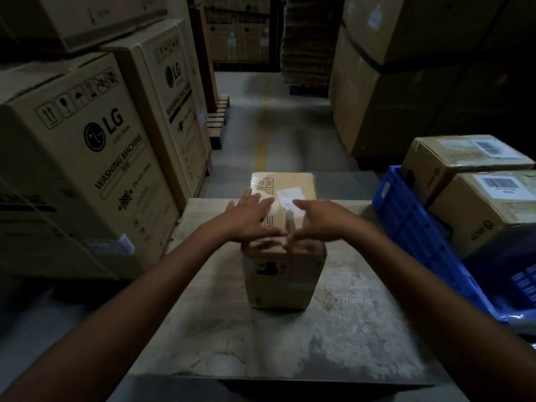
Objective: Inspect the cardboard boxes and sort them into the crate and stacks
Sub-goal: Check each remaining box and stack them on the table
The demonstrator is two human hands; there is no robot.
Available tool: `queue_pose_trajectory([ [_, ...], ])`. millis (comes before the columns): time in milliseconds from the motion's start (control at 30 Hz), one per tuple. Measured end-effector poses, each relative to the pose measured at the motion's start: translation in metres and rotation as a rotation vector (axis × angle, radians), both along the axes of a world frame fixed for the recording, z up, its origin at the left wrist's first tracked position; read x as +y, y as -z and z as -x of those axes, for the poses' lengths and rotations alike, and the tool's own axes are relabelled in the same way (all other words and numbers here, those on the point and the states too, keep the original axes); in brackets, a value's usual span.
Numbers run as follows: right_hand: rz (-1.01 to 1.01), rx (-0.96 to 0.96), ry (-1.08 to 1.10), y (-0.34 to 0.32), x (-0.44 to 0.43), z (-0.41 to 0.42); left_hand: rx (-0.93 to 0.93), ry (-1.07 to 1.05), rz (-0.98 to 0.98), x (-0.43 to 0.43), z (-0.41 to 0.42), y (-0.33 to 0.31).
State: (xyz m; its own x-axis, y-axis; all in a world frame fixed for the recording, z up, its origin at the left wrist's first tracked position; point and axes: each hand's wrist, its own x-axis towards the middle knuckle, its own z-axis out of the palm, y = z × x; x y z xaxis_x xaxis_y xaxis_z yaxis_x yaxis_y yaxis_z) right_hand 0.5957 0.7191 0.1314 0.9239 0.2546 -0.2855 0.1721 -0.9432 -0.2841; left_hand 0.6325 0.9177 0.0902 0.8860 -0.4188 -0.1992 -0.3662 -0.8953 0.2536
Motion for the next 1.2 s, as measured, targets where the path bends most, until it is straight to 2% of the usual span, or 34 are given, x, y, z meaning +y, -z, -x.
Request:
queue_pose_trajectory([
  [100,-0.007,-0.019,-0.019,-0.006,0.005,-0.017,-0.038,0.007,0.088,-0.007,-0.013,-0.01],
  [267,0.06,0.042,-0.015,0.011,0.006,-0.032,0.034,0.041,0.018,-0.006,-0.023,0.016],
  [367,0.031,0.056,-0.024,0.004,-0.001,-0.037,0.002,0.072,-0.03,-0.007,-0.025,0.006],
  [467,-0.003,0.017,-0.025,-0.007,0.0,-0.048,-0.062,0.032,0.073,-0.013,-0.033,-0.011],
  [533,-0.015,0.034,-0.027,-0.005,0.006,-0.055,-0.093,0.012,0.073,-0.015,-0.041,-0.006],
  [633,0.088,0.096,-0.063,0.011,0.015,-0.058,-0.044,-0.011,0.042,-0.01,-0.044,0.018],
  [733,0.052,0.06,-0.062,0.015,0.014,-0.058,-0.108,-0.111,0.238,-0.007,-0.042,0.034],
  [800,-0.059,0.014,-0.011,0.015,0.008,-0.055,-0.104,-0.303,0.49,-0.012,-0.039,0.041],
  [900,-0.197,-0.059,0.082,0.025,-0.001,-0.043,0.142,-0.547,0.981,-0.023,-0.036,0.046],
  [967,-0.236,-0.102,0.154,0.034,-0.012,-0.034,0.269,-0.563,1.147,-0.041,-0.033,0.042],
  [1067,-0.359,-0.135,0.36,0.037,-0.041,-0.028,0.299,-0.531,1.216,-0.077,-0.028,0.035],
  [1133,-0.369,-0.101,0.485,0.035,-0.068,-0.029,0.284,-0.433,1.115,-0.105,-0.022,0.033],
  [1200,-0.296,-0.035,0.506,0.037,-0.097,-0.028,0.254,-0.323,0.962,-0.128,-0.013,0.03],
])
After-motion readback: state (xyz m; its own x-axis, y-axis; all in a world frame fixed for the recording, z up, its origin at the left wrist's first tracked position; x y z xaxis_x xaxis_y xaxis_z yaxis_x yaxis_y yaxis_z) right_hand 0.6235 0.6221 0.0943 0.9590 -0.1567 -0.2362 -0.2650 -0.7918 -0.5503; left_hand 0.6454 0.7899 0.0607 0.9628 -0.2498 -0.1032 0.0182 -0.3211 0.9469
